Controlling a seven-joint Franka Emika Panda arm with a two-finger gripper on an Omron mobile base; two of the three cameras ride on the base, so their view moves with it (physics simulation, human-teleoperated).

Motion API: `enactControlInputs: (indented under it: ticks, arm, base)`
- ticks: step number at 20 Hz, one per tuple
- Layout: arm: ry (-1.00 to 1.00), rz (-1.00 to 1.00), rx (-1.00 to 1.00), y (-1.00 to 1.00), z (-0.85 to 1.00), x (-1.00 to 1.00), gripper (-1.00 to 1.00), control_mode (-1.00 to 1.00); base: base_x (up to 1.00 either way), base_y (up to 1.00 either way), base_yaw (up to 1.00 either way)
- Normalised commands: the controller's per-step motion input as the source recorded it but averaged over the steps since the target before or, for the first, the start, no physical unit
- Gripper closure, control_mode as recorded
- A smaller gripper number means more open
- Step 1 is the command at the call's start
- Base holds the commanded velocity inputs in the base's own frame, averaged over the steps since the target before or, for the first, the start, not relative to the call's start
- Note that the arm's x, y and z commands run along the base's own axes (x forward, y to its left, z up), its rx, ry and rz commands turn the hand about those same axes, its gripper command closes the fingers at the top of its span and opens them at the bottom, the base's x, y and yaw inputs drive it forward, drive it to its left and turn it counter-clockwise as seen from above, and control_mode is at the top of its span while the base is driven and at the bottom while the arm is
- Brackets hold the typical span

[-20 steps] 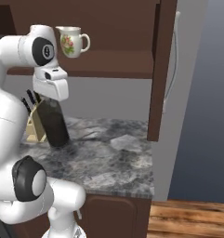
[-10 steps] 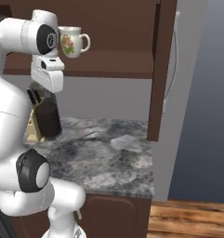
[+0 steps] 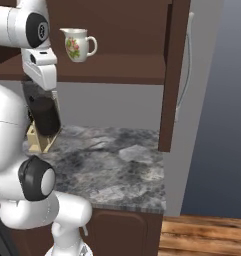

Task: Pick the jar and jar from the dining table and place them in the open cabinet. Close the cabinet after placing the objects.

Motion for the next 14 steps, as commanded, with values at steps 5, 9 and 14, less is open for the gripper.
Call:
enactControlInputs:
  ticks: [5,9,14]
  arm:
    - [-0.08,-0.01,0.02,0.02,0.35,-0.07,1.0,-1.0]
    - [-0.06,0.0,0.07,0.1,0.35,-0.04,1.0,-1.0]
    - [-0.12,0.0,0.07,0.15,0.35,-0.05,1.0,-1.0]
  base:
    - [0.0,0.0,0.0]
    - [0.0,0.0,0.0]
    - [0.0,0.0,0.0]
